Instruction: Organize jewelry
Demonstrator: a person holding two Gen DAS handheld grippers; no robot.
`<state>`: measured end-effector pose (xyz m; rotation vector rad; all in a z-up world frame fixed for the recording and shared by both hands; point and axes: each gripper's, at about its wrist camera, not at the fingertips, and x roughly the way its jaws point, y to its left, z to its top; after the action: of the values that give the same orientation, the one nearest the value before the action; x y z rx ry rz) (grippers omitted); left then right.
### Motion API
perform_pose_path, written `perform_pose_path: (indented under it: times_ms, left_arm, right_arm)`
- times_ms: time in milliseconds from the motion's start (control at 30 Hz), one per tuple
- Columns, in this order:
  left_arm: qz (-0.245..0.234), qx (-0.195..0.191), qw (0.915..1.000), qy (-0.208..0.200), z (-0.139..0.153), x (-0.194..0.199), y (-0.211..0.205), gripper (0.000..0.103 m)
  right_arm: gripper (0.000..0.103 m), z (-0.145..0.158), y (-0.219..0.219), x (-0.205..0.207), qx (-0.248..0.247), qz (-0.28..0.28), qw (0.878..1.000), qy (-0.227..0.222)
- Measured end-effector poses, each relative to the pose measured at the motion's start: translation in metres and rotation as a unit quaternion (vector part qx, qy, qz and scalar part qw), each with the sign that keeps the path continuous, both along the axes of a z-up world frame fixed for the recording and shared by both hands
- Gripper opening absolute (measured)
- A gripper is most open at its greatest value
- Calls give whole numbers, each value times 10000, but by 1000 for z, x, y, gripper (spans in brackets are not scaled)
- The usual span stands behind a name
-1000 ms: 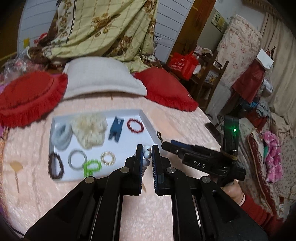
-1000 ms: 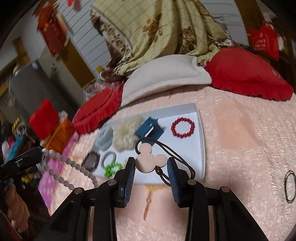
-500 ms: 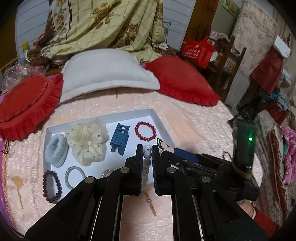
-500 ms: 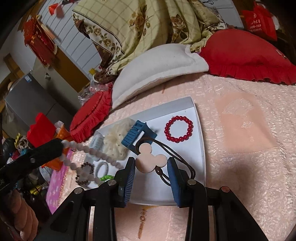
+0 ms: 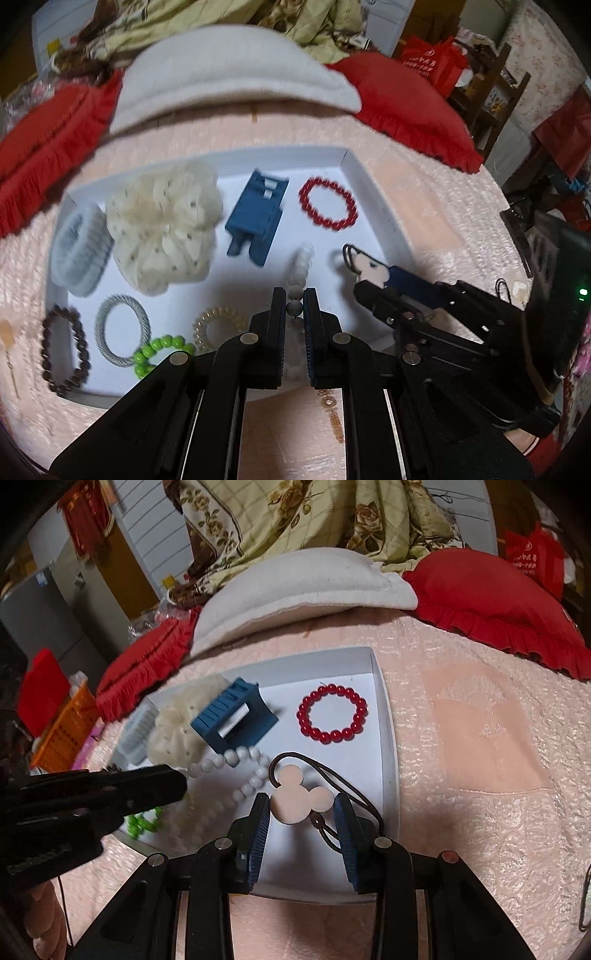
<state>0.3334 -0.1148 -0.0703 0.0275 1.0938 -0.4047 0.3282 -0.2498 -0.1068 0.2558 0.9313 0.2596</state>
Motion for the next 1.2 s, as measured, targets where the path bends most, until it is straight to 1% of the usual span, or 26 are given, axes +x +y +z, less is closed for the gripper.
perform_pose_path:
  times_ms: [167, 233, 300, 333, 367, 400, 433, 500, 600, 667, 767, 867, 1000, 1133, 1167, 1200]
  left_arm:
    - [83, 11, 9998, 174, -19, 0, 0, 8]
    - [118, -90, 9995, 271, -24, 1, 1, 8]
    - [93, -277, 9987, 417, -26, 1, 3, 9]
    - [68, -362, 9983, 442, -25, 1, 3, 10]
    - [45, -429, 9981, 451, -24, 0, 4, 10]
    - [22, -489, 9978, 441, -22, -2, 5, 13]
    - [-1, -539, 9977, 418, -20, -4, 5, 17]
    - [-1, -615, 9975, 354, -13, -9, 9, 26]
    - [25, -670, 9976, 161, 1, -23, 17, 27]
    - [74, -571, 9983, 4, 9, -32, 23, 27]
    - [283, -340, 9982, -400, 21, -53, 40, 27]
    - [573, -103, 9961, -657, 23, -67, 62, 29]
    - [1090, 7, 9914, -719, 17, -74, 100, 30]
    - [1644, 235, 9824, -856, 10, -74, 139, 30]
    - [1796, 185, 9802, -818, 7, -74, 150, 30]
    - [1929, 55, 9784, -743, 3, -74, 160, 30]
  right_arm:
    - [34, -5, 4, 1, -231, 36, 9997, -6]
    - [34, -6, 4, 1, -302, 15, 9995, -8]
    - [35, -7, 4, 0, -360, -16, 9994, -6]
    - [36, -7, 5, 0, -368, -10, 9993, -20]
    - [40, -6, 5, -1, -385, -14, 9992, -46]
    - [42, -5, 6, -1, -401, -27, 9992, -73]
    - [43, -4, 5, -2, -410, -48, 9991, -94]
    - [43, -2, 3, -4, -360, -78, 9993, -111]
    - [43, 2, -1, -11, -294, -128, 9994, -160]
    - [43, 6, -3, -19, -257, -154, 9993, -204]
    - [43, 10, -3, -29, -304, -173, 9990, -273]
    - [43, 14, 6, -36, -359, -68, 9988, -323]
    - [43, 15, 24, -37, -438, 101, 9984, -334]
    - [43, 14, 46, -35, -502, 220, 9980, -329]
    - [43, 14, 53, -34, -514, 249, 9978, -330]
    - [43, 14, 59, -32, -522, 274, 9977, -326]
